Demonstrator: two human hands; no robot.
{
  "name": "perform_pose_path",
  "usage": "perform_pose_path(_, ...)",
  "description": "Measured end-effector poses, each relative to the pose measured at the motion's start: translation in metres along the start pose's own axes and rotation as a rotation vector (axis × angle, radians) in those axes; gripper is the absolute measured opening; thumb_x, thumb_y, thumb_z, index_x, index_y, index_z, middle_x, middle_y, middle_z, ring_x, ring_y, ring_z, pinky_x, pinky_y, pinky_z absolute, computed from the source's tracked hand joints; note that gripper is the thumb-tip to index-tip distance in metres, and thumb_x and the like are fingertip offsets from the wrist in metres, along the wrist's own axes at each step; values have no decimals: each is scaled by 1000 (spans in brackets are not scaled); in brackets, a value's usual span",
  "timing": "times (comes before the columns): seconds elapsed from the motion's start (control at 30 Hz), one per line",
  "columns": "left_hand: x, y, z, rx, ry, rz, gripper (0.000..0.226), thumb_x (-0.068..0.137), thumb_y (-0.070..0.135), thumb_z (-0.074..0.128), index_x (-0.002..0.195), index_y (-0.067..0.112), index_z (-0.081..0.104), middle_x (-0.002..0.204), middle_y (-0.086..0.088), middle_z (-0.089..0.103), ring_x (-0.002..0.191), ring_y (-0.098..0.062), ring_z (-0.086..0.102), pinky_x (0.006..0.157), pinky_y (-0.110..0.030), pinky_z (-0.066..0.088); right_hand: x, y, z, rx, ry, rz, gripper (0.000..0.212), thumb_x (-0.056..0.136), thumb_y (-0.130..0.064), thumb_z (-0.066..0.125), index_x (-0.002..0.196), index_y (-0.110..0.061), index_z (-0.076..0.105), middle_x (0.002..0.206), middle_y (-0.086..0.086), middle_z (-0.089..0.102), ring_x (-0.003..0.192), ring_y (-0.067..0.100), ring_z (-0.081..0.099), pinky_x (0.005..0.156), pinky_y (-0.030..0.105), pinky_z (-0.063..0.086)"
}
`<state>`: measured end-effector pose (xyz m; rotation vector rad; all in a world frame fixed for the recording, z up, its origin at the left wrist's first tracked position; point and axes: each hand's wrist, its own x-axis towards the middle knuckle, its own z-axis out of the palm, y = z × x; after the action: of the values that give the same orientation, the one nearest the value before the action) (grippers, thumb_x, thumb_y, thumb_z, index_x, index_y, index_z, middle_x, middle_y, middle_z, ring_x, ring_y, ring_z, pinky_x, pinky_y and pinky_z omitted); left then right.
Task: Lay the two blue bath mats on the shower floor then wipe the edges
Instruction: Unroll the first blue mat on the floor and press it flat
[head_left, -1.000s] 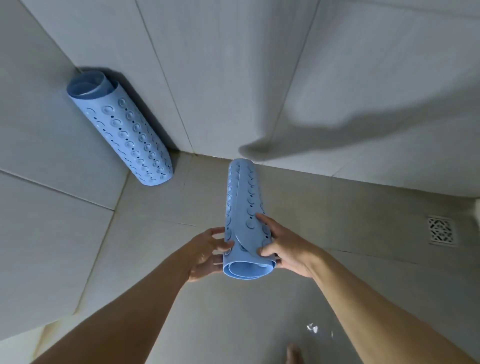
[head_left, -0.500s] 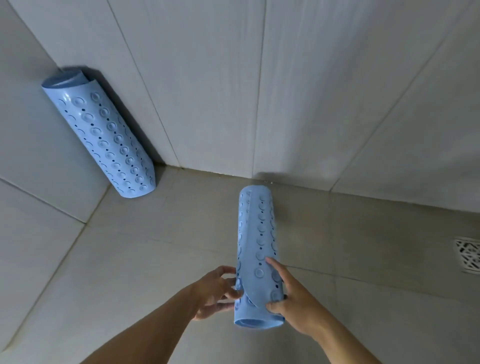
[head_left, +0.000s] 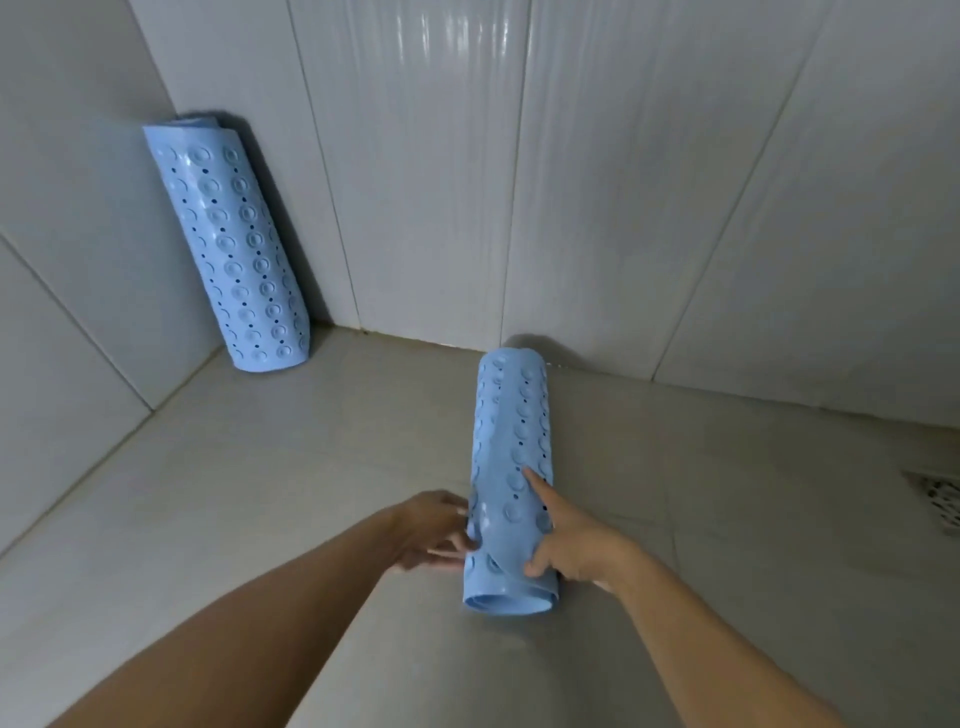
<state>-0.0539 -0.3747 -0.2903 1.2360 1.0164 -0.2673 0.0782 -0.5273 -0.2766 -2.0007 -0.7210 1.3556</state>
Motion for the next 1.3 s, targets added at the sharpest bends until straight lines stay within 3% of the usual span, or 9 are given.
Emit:
perform_pose_path(0.1, 0, -8, 0, 28, -29, 4, 71, 80, -19, 59, 135, 25, 48, 116, -10, 72, 93, -22, 69, 82, -36, 58, -7, 14, 8, 100, 37, 18, 115, 75, 5, 76, 156, -47, 13, 157, -5, 34, 135, 22, 44, 107, 46, 47)
perform_pose_path(0.23, -12, -10, 3, 163, -47, -15, 77, 80, -19, 61, 140, 27, 46, 114, -8, 74, 96, -23, 72, 83, -37, 60, -25, 19, 23, 156, 35, 70, 112, 79, 8, 73, 157, -44, 12, 147, -9, 40, 128, 22, 48, 92, 42, 56)
perform_pose_path(0.4, -29, -3, 9, 344, -42, -6, 48, 84, -18, 51, 108, 23, 56, 118, -10, 72, 103, -24, 68, 97, -44, 55, -26, 12, 26, 144, 125, 84, 82, 86, -5, 65, 153, -34, 27, 143, -4, 39, 124, 22, 44, 96, 41, 42)
perform_pose_path(0.47, -36, 0, 16, 357, -2, 5, 37, 87, -8, 46, 106, 20, 60, 116, -9, 70, 100, -25, 67, 96, -44, 55, -18, 9, 25, 31, 282, 45, 47, 86, -28, 60, 131, -18, 52, 131, 0, 53, 118, 24, 54, 97, 40, 46)
perform_pose_path(0.53, -33, 0, 22, 330, 35, 17, 29, 89, 16, 48, 114, 15, 62, 116, -6, 68, 102, -26, 67, 93, -44, 55, -10, 8, 28, -40, 380, -10, 32, 88, -46, 50, 96, -15, 52, 101, 2, 57, 93, 22, 59, 77, 34, 47)
perform_pose_path(0.6, -22, 0, 26, 347, 129, 84, 37, 87, 34, 53, 118, 17, 61, 114, -6, 69, 104, -27, 67, 89, -42, 55, -10, 8, 32, -83, 393, -36, 35, 92, -50, 51, 108, -18, 47, 108, 1, 50, 96, 20, 55, 79, 32, 42)
perform_pose_path(0.77, 12, -8, 35, 382, 319, 363, 54, 93, 20, 62, 144, 29, 47, 120, -13, 67, 105, -31, 66, 92, -38, 54, -6, 19, 37, -26, 411, -95, 75, 97, -23, 54, 157, -24, 9, 158, 0, 30, 139, 23, 41, 109, 32, 35)
perform_pose_path(1.1, 22, -8, 28, 397, 370, 423, 77, 85, -4, 43, 152, 33, 40, 134, -13, 60, 99, -31, 65, 78, -34, 55, -6, 21, 46, -8, 447, -80, 69, 96, -10, 40, 160, -23, 15, 165, -5, 16, 149, 19, 24, 119, 36, 24)
perform_pose_path(1.3, 23, -9, 38, 727, 486, 558, 62, 90, 8, 42, 148, 30, 48, 156, -9, 38, 136, -36, 44, 113, -46, 39, -9, 22, 45, -57, 564, -82, 67, 94, -3, 40, 156, -21, 23, 161, -4, 18, 148, 19, 23, 115, 32, 25)
